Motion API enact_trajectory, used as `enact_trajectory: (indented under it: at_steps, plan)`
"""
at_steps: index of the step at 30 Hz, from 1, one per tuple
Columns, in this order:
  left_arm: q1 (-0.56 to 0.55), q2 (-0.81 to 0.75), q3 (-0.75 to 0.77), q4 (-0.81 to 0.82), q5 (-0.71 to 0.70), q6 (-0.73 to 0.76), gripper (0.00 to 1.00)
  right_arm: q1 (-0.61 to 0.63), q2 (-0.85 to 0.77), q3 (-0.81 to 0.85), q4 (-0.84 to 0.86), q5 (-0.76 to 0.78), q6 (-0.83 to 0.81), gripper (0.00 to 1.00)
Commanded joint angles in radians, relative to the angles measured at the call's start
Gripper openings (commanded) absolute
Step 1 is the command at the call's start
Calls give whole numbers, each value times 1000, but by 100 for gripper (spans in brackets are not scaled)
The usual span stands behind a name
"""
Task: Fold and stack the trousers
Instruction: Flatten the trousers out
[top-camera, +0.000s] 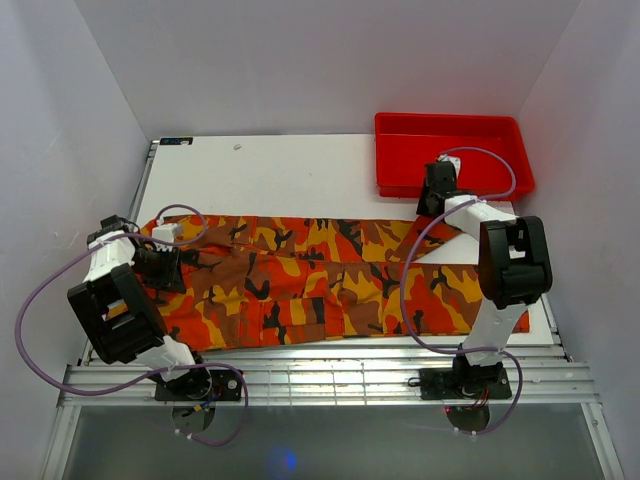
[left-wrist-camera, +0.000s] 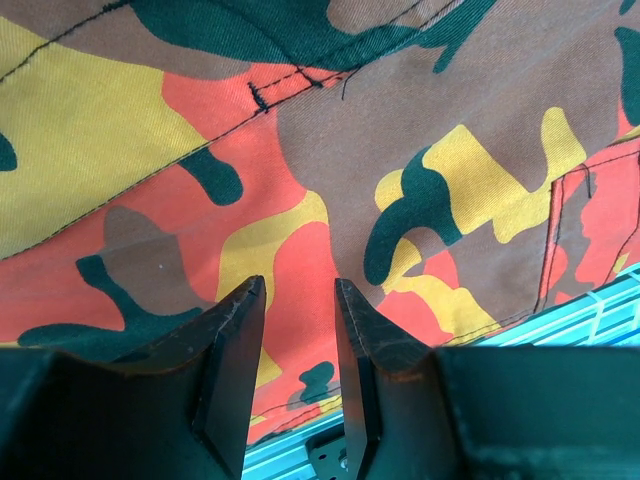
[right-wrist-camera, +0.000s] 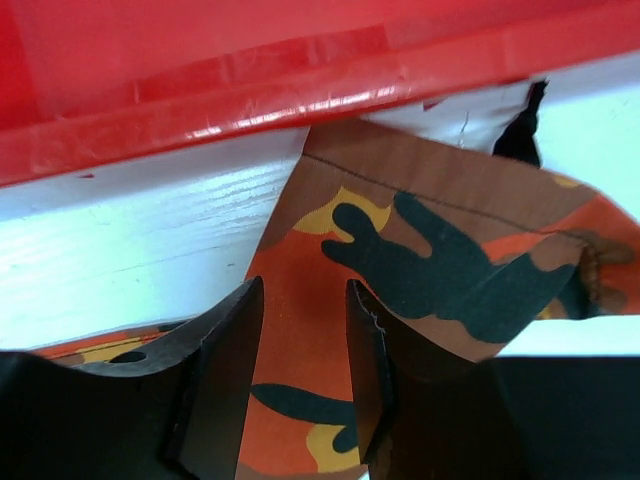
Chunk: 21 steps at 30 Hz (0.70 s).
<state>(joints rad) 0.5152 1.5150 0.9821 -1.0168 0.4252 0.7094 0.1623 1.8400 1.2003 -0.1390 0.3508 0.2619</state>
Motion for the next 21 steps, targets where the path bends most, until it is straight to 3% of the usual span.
enact_trajectory:
  at_steps: [1,4,13,14,18,21]
  plan:
    - [6,-1,13,-8,38,-10,45,8,-18,-64,160,96,57,45]
    - [6,-1,17,-11,32,-8,45,9,28,-59,168,79,74,46]
    - [6,4,30,-19,23,-14,46,17,159,129,-13,106,79,43]
    - [6,4,32,-19,23,-13,46,17,166,137,-22,103,73,41]
    - [6,2,36,-16,14,-14,46,17,168,131,-43,109,24,9]
    - [6,5,33,-16,-2,-16,46,-7,118,122,-90,80,3,8]
